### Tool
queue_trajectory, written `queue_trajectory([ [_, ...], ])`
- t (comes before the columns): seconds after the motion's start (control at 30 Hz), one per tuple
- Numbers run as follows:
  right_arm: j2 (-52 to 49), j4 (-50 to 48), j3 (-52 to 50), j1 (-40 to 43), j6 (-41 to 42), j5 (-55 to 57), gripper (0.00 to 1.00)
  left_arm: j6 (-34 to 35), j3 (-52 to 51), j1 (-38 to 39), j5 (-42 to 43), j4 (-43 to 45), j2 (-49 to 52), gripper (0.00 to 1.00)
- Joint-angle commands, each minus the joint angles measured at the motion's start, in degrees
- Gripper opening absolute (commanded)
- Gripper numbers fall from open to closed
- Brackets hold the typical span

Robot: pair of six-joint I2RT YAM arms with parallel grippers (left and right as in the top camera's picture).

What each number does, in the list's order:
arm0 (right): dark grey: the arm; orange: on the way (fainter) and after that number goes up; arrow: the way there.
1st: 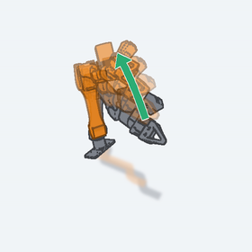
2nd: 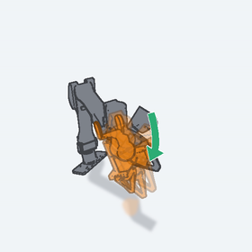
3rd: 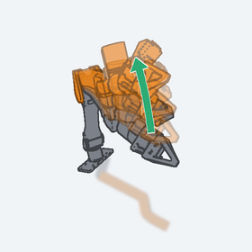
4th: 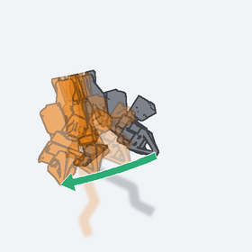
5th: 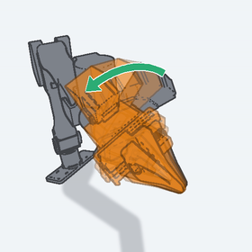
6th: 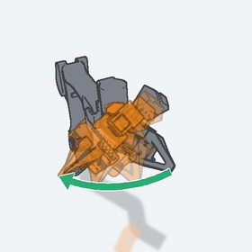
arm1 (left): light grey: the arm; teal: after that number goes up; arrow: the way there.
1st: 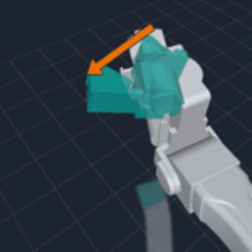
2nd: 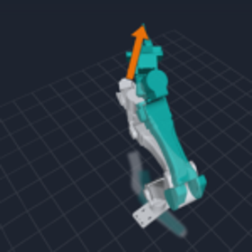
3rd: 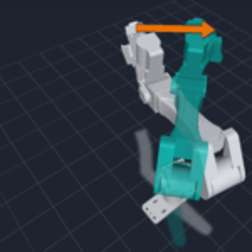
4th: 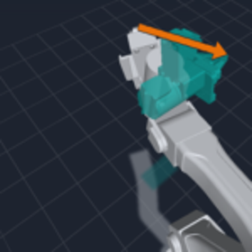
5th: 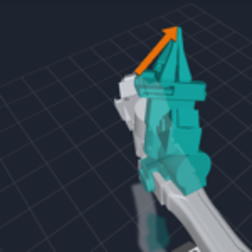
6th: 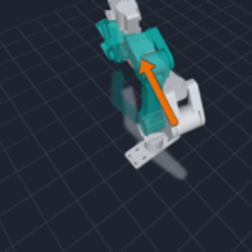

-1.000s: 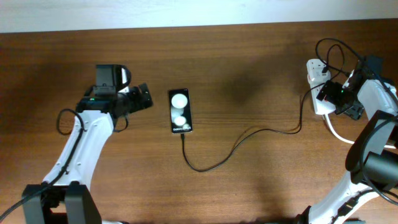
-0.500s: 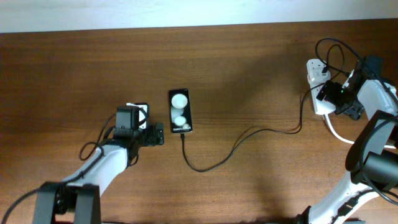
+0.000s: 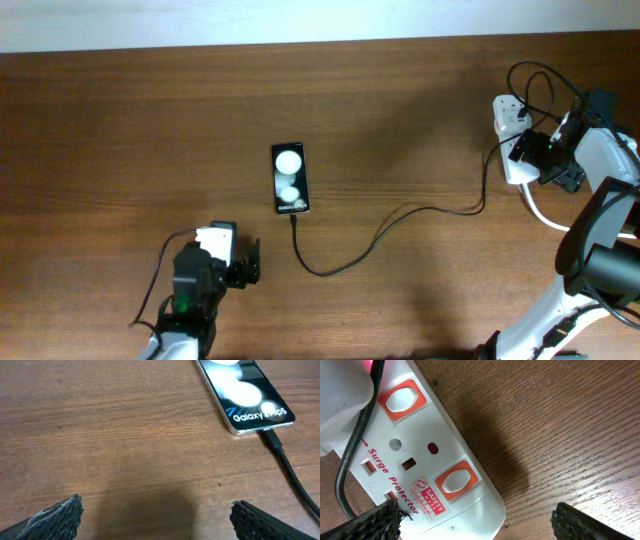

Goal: Plug charger to phone and switch on socket

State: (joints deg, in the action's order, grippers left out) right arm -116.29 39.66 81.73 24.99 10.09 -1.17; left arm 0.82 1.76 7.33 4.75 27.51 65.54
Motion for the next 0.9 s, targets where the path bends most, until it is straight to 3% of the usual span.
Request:
queue_trajectory([
  [0.0,-1.1,0.5,-1.2,0.2,-0.9,1.4,0.99,-0.9,-1.3,-0.2,0.8,-3.4,-5.0,0.99],
  [0.13,-1.1,0.5,-1.2,0.2,-0.9,1.4,0.99,-0.9,-1.3,-0.2,-1.2,-25.4,-24.8,0.99],
  [0.23,-1.1,0.5,-1.2,0.2,-0.9,1.4,0.99,-0.9,-1.3,-0.2,-2.8,-32.2,-31.9,0.99],
  [0.33,-1.1,0.5,-1.2,0.2,-0.9,1.4,0.99,-2.0,-1.3,-0.2,-4.9,-32.3,-39.8,0.99],
  [0.43,-1.1,0.5,-1.2,0.2,-0.9,1.4,0.99,-8.1,-1.3,-0.3,-5.2,-32.3,-50.3,0.99],
  [0.7,-1.1,0.5,-1.2,0.2,-0.9,1.4,0.99,-8.2,-1.3,-3.9,-6.6,-32.3,-65.2,0.99],
  [0.87,-1.1,0.5,-1.2,0.2,-0.9,1.4,0.99,0.9,-1.3,-3.9,-17.2,-31.3,-65.3,0.99],
])
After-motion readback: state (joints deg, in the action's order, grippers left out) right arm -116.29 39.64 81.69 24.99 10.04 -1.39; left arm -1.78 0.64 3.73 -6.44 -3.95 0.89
